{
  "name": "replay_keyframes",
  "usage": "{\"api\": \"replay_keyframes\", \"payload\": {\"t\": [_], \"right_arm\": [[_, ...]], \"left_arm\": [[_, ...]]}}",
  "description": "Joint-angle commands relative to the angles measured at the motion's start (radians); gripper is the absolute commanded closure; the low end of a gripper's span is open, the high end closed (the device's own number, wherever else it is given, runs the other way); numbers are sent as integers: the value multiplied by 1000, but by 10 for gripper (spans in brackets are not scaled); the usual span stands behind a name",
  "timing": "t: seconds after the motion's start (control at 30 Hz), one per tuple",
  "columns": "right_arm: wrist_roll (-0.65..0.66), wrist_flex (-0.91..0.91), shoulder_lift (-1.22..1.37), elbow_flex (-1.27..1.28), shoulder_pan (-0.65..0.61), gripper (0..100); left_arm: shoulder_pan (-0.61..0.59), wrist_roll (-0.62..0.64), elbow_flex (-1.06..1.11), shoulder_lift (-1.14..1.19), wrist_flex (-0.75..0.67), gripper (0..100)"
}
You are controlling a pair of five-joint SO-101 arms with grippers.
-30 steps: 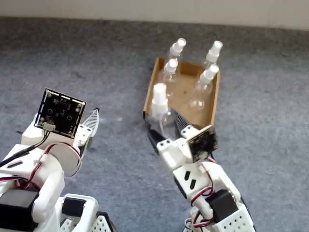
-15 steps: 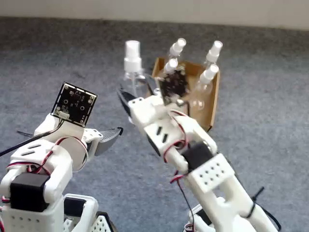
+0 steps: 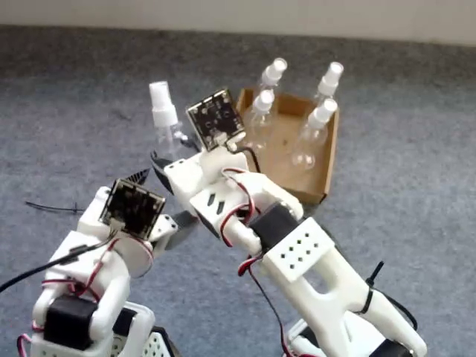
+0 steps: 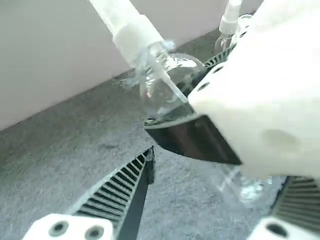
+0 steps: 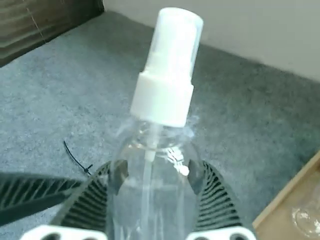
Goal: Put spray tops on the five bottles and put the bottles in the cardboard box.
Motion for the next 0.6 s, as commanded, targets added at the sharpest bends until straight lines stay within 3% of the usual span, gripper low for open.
{"api": "replay_keyframes", "payload": {"t": [0.0,0.57], "right_arm": [[-18,68,-62,-82,18,994],[-18,294,-240,-76,73,994]], "left_arm": [[-67,0,50,-5,-106,632],[-105,-2,73,-1,-110,632]]}}
